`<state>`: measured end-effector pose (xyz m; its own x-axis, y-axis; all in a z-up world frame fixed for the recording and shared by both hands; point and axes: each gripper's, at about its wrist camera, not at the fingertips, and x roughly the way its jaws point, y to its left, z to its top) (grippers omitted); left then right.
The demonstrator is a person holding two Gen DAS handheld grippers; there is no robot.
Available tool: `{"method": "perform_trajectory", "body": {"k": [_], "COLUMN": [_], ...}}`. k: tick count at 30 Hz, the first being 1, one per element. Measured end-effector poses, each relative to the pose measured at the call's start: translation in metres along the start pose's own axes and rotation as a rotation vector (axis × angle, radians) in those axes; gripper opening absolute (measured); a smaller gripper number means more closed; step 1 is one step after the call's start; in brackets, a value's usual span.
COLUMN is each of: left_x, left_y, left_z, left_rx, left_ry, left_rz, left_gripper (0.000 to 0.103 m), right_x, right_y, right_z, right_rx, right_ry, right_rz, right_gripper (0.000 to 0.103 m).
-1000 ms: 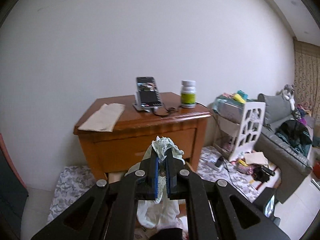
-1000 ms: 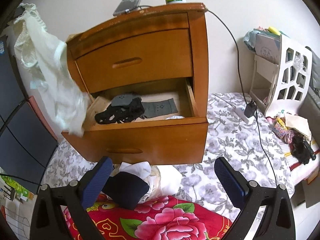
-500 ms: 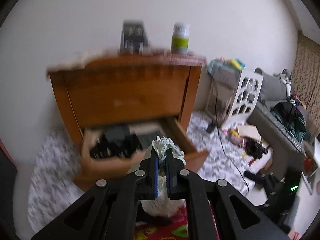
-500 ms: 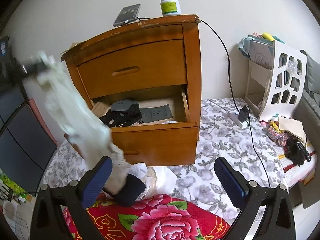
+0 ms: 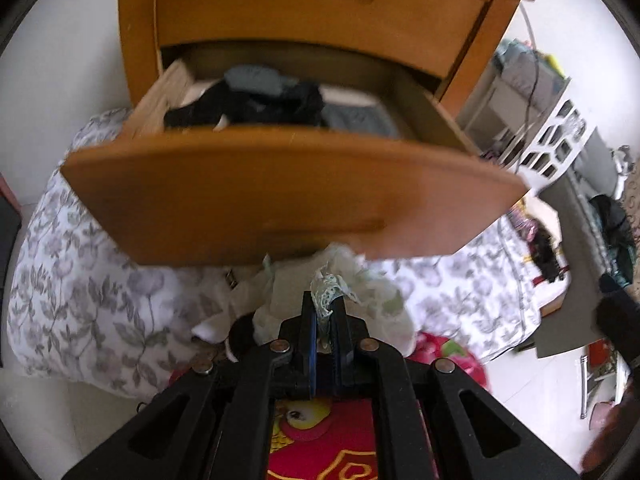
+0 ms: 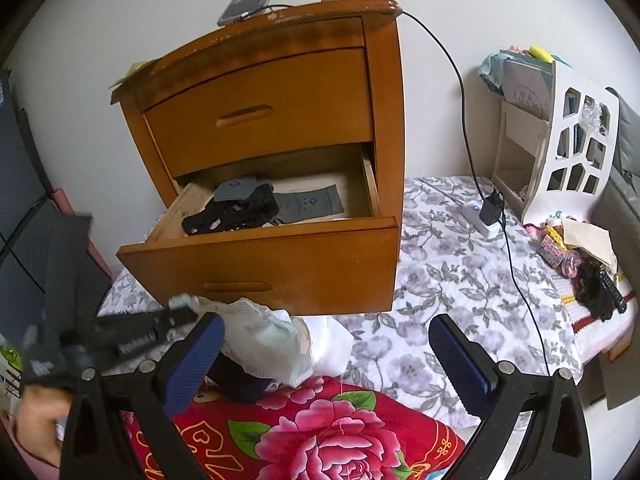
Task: Take underwear out of drawer
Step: 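Lower the pale green cloth onto the cloth pile and open the left gripper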
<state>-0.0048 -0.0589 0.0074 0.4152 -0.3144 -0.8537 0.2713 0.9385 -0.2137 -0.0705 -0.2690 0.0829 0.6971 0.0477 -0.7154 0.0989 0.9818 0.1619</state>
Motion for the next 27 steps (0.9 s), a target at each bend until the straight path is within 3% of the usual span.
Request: {"method": "perform_trajectory", "body": {"k": [7,15,23,26,27], "left_x": [0.03,0.047,0.057,0.054,0.052], "left_y": [0.015,0.022,0.025,0.023,0.022], "left_z": [-0.022,-0.03,-0.035,-0.035,-0.035], "left_rx": [-0.015,-0.002,-0.009,-0.007,-0.008], "left_ry": [0.079,0.106,0.122,0.116,0.111], "left_rz": [0.073,0.135,0.14,0.133,0.129], "left_gripper": [0.006,0.006,0.007,0.013,0.021], "right_x": [0.007,0.012,0.013,0.013,0.013], "right_y": [0.007,0.012,0.01,0.01,0.01], "right_z": [-0.002,-0.004,-0.004,-0.004,-0.004], "right_rx": [-0.018,-0.032,-0.031,-0.033,-0.033], "right_ry": [0.02,0.034,0.039,0.038,0.037], "right_rz": [0.007,0.013,0.012,0.012,0.012], "right_gripper": [0.103,0.103,0.103,0.103,0.103]}}
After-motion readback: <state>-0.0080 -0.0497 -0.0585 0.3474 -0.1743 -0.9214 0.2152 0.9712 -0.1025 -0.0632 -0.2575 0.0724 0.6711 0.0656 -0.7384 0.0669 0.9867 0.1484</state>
